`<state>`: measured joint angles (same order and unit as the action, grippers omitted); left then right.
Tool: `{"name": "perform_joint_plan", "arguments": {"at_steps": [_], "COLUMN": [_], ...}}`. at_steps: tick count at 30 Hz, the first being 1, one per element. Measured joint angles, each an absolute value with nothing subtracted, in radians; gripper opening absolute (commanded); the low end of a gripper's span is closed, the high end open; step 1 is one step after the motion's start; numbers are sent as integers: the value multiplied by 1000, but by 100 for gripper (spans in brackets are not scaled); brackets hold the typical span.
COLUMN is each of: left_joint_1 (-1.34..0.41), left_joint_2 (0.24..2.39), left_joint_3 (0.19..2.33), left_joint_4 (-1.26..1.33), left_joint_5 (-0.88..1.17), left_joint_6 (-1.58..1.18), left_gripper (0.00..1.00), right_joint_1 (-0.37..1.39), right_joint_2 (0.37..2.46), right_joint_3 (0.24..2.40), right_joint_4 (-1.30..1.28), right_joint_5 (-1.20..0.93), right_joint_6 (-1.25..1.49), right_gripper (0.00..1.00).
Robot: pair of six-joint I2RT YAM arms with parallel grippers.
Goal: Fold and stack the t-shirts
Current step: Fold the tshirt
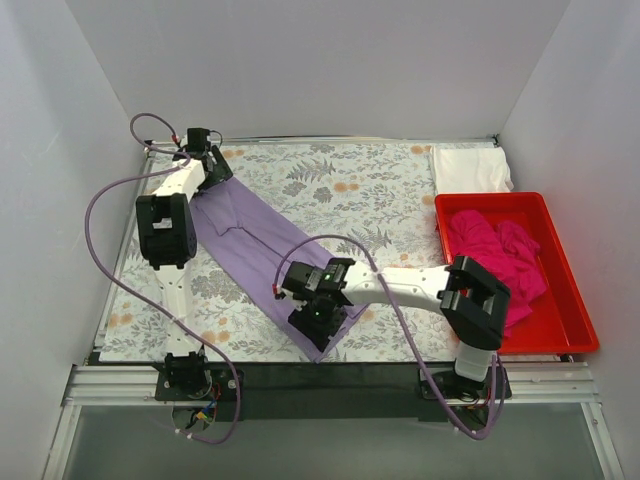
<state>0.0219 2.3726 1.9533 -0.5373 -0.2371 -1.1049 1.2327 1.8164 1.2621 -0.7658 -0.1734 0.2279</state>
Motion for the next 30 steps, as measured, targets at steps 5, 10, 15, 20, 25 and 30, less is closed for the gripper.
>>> {"name": "perform_joint_plan", "arguments": {"at_steps": [5, 10, 15, 20, 25, 30], "left_joint_1": [18, -33, -130, -190, -196, -206], "left_joint_2": [2228, 1976, 1676, 1455, 1349, 1319], "left_joint_3": [1842, 1713, 1517, 1261, 1055, 970], "left_joint_4": [-546, -569, -586, -623, -678, -698], "left_joint_5": [-188, -189, -193, -168, -128, -86], "left_joint_6": [-1144, -1205, -1285, -1348, -1401, -1444], "left_gripper": [81, 81, 80, 80, 80, 80], "right_joint_1": [1116, 984, 968, 970, 970, 970], "right_joint_2": [1687, 1626, 1626, 1626, 1628, 1658], "right_joint_3": [1255, 1213, 1144, 1115, 1114, 1114], "right_joint_4": [-802, -807, -800, -774, -726, -687], "right_joint_5": [-59, 37, 52, 36, 0, -11], "right_joint_6": [165, 80, 40, 37, 57, 78], "right_gripper": [46, 37, 30, 30, 30, 31]}}
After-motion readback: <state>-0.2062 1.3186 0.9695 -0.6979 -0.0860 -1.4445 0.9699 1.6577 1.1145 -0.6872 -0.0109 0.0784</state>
